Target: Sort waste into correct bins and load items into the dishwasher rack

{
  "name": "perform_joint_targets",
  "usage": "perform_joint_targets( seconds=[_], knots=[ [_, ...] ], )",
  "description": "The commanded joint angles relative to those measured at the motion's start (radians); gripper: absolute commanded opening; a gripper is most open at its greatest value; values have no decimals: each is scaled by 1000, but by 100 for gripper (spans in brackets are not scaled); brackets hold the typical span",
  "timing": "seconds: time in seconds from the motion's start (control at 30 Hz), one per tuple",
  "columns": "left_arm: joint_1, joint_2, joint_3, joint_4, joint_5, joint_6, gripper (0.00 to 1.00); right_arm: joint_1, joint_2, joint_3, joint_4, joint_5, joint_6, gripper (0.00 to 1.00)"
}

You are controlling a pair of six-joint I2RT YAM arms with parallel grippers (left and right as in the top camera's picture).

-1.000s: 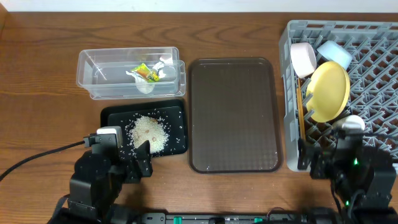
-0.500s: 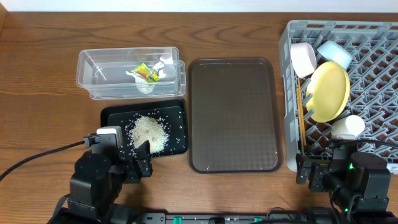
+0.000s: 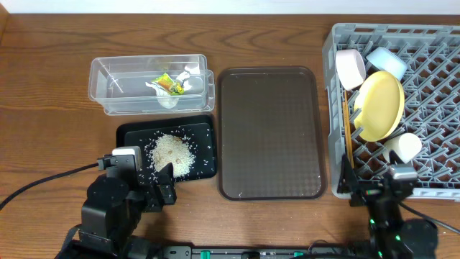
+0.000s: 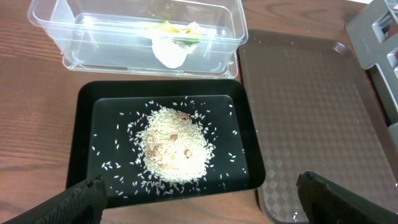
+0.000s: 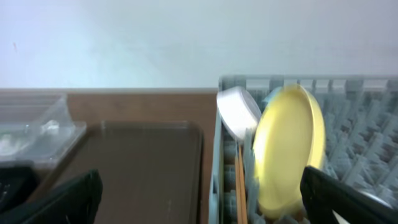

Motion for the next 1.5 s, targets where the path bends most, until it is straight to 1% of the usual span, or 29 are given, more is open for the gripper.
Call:
perform_joint_targets(
  seconds=[0.0,0.07,0.13,0.17,0.2,0.3,1.17,1.27,1.37,1.47],
  knots=[
    [2,-2,-4,0,-8,17,100,7,-1,-138,147,4,-27,99],
    [2,-2,-4,0,-8,16,100,5,-1,-231,305,5,-81,99],
    [2,-2,-4,1,-8,17,100,3,-2,-309,423,3,-150,99],
    [2,-2,-4,1,-8,16,100,3,-3,-323,426,3,-178,99],
    [2,-2,-4,0,-8,16,100,3,-3,-323,389,2,-193,99],
    [2,-2,-4,1,-8,17,100,2,-1,-323,313,3,-192,99],
    [3,-2,-4,-2,-8,16,100,2,5,-323,315,3,-192,99],
    [27,-7,-13,-14,-19,55,100,2,5,-323,315,3,-192,99],
    [89,-32,-72,37,3,89,100,2,5,-323,315,3,-192,99],
    [144,-99,-205,178,60,160,100,2,5,-323,316,3,-192,99]
  ],
)
